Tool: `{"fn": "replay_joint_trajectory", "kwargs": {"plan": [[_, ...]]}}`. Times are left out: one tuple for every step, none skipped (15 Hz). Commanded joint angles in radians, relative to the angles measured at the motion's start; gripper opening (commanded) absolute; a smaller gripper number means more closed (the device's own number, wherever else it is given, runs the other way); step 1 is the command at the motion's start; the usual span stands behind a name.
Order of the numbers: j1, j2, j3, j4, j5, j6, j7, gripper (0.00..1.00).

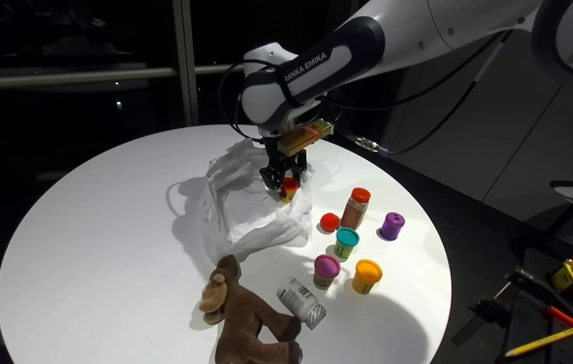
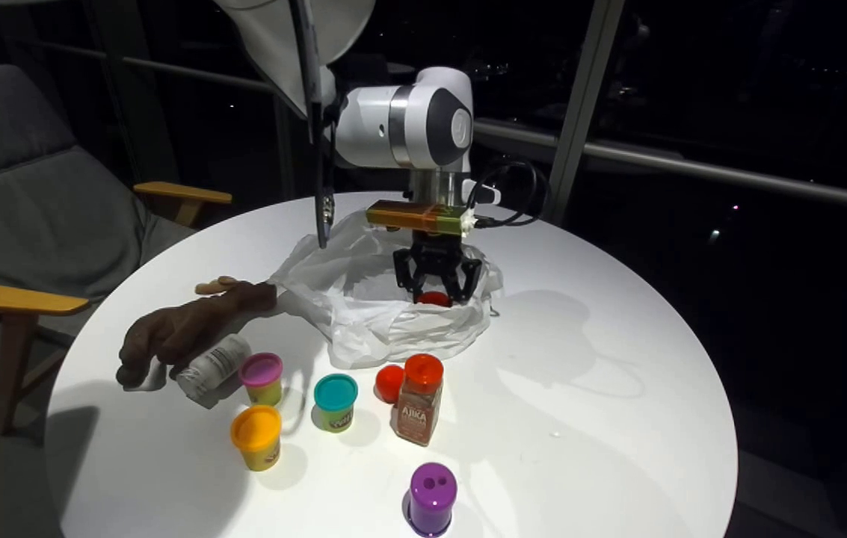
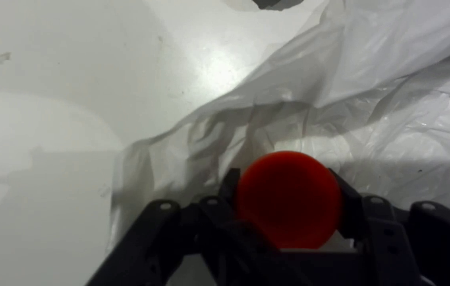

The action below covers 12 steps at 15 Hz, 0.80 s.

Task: Pick up all the objects surrounding the plastic and arrange them on the plastic

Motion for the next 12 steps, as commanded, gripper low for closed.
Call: {"fn": "replay_joint_trajectory", "kwargs": {"plan": [[-0.003, -0.103, 0.019, -0.090, 0.016, -0.023, -0.025, 0.84], [-0.006, -0.128, 0.026, -0.101, 0.028, -0.047, -0.019, 0.92], [-0.006, -0.158, 0.032, -0.115, 0.037, -0.064, -0.013, 0.98], [-0.007, -0.194, 0.034, -0.137, 0.045, -0.067, -0.004, 1.00], [-0.004, -0.237, 0.034, -0.166, 0.053, -0.064, 0.005, 1.00], [-0.003, -0.276, 0.035, -0.191, 0.062, -0.061, 0.012, 1.00], [-0.001, -0.328, 0.033, -0.243, 0.070, -0.048, 0.022, 1.00], [-0.010, -0.367, 0.047, -0.273, 0.064, -0.046, 0.036, 1.00], [-0.010, -0.418, 0.048, -0.331, 0.065, -0.031, 0.042, 1.00], [-0.012, -0.454, 0.050, -0.368, 0.065, -0.028, 0.046, 1.00], [-0.013, -0.484, 0.048, -0.411, 0.057, -0.013, 0.040, 1.00], [-0.015, -0.516, 0.051, -0.456, 0.052, -0.008, 0.025, 1.00]]}}
